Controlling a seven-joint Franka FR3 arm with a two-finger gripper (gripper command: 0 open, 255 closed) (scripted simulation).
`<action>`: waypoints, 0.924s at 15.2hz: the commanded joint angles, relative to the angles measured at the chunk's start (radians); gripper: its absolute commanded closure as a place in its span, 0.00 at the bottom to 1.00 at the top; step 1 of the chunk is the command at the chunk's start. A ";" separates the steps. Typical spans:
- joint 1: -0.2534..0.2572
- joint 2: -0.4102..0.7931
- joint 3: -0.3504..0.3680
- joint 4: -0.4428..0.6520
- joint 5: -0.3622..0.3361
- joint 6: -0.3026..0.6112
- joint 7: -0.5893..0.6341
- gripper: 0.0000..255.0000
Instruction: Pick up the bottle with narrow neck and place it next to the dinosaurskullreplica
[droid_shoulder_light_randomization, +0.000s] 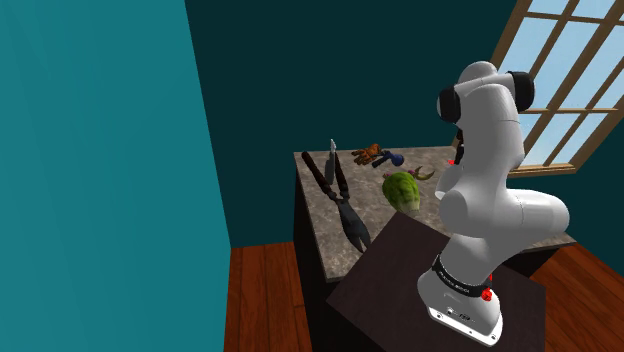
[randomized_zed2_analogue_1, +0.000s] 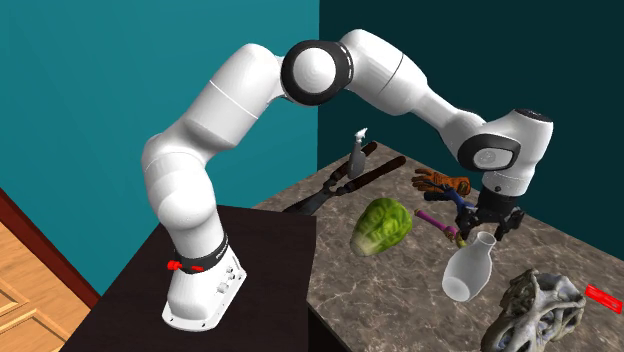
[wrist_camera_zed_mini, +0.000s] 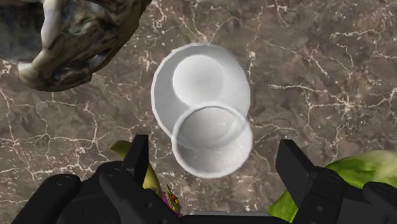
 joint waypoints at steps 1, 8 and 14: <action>0.000 0.000 0.000 0.000 0.000 0.000 0.000 0.00; 0.022 -0.065 -0.028 0.020 -0.032 -0.083 0.017 0.00; 0.022 -0.065 -0.028 0.020 -0.032 -0.083 0.017 0.00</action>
